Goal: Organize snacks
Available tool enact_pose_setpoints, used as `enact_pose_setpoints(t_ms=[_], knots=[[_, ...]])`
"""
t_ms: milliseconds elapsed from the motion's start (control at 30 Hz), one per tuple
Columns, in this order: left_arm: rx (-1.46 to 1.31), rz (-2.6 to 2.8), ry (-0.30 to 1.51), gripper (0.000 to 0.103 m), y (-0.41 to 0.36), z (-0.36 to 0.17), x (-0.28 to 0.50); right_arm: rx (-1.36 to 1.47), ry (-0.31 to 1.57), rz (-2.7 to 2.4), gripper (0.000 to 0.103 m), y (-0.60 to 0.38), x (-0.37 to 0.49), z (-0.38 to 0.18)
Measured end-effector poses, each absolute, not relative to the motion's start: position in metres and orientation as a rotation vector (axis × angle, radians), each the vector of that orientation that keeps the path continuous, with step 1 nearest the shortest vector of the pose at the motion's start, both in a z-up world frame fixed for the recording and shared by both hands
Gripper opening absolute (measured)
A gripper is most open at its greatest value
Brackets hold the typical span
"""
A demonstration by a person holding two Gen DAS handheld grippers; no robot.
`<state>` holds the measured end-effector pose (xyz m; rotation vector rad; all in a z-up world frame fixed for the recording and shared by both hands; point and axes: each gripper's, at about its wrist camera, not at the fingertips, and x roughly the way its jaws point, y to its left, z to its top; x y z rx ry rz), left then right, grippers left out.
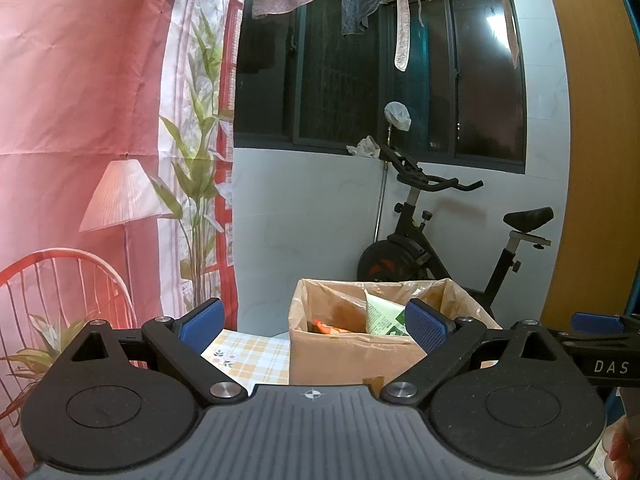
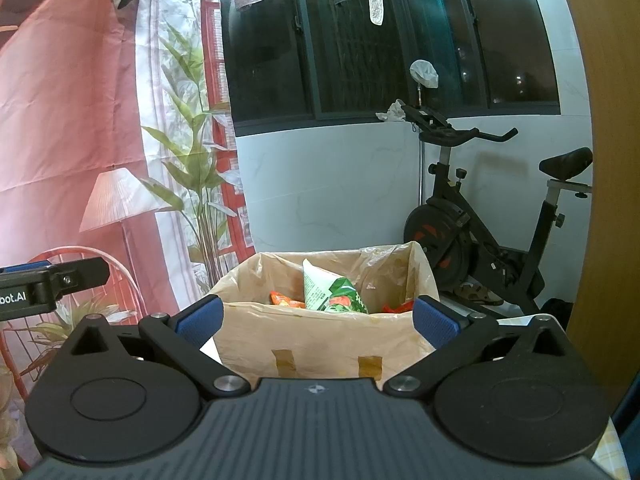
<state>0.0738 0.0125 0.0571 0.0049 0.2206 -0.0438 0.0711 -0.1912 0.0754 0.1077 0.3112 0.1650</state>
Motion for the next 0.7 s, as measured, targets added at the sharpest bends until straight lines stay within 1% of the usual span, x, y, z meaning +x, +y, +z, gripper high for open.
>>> enact_pose_setpoints(t_ms=[700], knots=[[0.000, -0.052, 0.224, 0.098, 0.0146, 0.0561, 0.0740, 0.108, 0.312, 0.165, 0.103, -0.1919, 0.0710, 0.0752]])
